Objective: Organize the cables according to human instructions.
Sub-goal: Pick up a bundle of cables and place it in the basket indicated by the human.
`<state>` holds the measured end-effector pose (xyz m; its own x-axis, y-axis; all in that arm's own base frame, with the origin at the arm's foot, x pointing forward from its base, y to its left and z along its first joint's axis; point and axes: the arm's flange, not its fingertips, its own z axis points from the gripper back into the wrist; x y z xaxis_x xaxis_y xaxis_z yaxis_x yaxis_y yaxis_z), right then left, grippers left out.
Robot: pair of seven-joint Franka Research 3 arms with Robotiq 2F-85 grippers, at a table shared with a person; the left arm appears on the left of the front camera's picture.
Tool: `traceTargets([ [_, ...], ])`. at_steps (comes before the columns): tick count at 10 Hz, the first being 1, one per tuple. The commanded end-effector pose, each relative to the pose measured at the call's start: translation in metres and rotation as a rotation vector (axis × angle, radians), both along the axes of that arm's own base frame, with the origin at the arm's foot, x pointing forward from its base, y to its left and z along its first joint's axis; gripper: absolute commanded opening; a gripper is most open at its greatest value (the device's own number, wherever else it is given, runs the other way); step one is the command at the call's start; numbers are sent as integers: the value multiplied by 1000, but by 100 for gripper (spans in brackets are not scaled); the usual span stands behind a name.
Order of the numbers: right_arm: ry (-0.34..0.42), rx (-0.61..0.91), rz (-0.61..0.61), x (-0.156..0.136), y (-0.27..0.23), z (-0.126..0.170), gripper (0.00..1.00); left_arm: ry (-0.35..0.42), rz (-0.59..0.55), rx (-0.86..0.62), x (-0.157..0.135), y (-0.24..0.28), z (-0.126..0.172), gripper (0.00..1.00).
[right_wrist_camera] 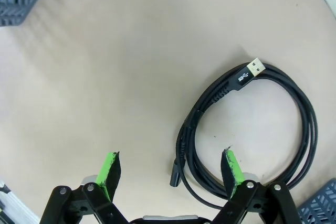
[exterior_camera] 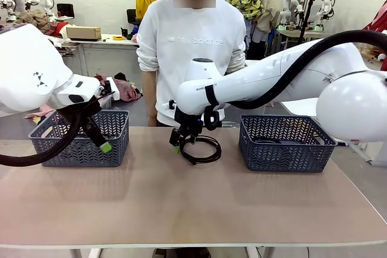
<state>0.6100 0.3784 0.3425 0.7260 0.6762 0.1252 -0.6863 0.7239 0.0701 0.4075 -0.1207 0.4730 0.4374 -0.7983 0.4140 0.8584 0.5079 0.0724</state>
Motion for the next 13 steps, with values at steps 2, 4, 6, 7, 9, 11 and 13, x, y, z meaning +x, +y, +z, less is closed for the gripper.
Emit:
traceTargets([
  [2,15,-63,-34,11,11,-6,100,-2,6,2,0,2,0,100],
  [4,29,-63,-23,14,13,-14,100,-2,6,2,0,2,0,100],
  [6,31,-83,-21,16,16,-18,100,-2,6,2,0,2,0,100],
  [7,30,-94,-25,18,17,-20,100,-2,6,2,0,2,0,100],
  [9,36,-95,-37,20,17,-24,100,-2,6,2,0,2,0,100],
  [11,7,-97,-63,22,16,-28,100,-2,6,2,0,2,0,100],
  [13,11,-98,-68,24,18,-30,100,-2,6,2,0,2,0,100],
])
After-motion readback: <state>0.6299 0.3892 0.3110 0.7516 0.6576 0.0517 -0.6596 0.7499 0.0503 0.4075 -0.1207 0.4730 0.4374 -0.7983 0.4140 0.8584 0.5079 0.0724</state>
